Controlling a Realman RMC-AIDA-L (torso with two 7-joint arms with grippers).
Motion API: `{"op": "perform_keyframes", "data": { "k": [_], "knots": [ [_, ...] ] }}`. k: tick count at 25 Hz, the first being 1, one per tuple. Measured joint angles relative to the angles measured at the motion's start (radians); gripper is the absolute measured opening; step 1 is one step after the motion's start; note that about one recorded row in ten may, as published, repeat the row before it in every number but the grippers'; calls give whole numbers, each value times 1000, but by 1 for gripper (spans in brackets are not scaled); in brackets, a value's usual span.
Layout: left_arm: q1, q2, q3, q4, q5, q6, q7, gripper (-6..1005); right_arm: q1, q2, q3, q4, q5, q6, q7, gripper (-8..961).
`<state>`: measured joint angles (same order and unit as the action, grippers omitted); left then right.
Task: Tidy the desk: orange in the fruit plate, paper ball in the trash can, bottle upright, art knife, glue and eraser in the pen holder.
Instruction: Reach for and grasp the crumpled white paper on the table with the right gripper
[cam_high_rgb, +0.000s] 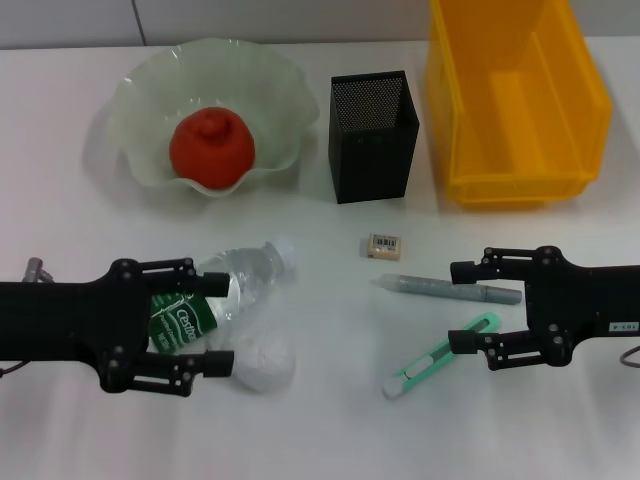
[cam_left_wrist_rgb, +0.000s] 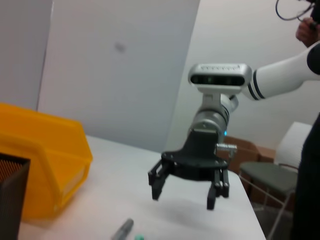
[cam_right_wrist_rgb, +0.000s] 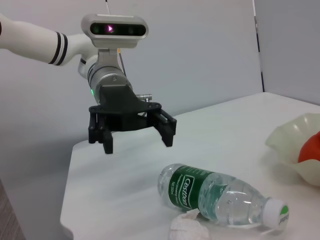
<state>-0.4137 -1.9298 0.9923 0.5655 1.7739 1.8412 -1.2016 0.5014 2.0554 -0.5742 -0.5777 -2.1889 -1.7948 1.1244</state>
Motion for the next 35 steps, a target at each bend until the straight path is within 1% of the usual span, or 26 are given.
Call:
{"op": "perform_keyframes", "data": {
  "k": [2, 3, 12, 17, 27, 32, 33, 35],
  "knots": [
    [-2, 1, -2, 23, 25, 6, -23, 829, 0, 0, 0, 1, 0, 0, 2, 802],
    [-3, 2, -3, 70, 57, 14, -60, 828, 0, 0, 1, 1, 0, -1, 7, 802],
    [-9, 3, -14, 169, 133, 47, -119, 828, -2, 0, 1, 2, -1, -2, 18, 802],
    [-20, 5, -17, 186, 155, 73, -129, 828, -1, 0, 1, 3, -3, 0, 23, 802],
    [-21, 6, -17, 200, 176, 82, -135, 828, 5, 0, -2, -10, -1, -16, 58, 803],
    [-22, 7, -17, 202, 178, 84, -135, 828, 35, -11, -6, -35, -1, -50, 139, 803],
    [-27, 5, -17, 214, 200, 87, -134, 828, 51, -12, -9, -52, -2, -66, 162, 803],
    [-31, 3, -17, 214, 201, 87, -130, 828, 59, -13, -10, -62, -3, -75, 172, 803]
  ]
}}
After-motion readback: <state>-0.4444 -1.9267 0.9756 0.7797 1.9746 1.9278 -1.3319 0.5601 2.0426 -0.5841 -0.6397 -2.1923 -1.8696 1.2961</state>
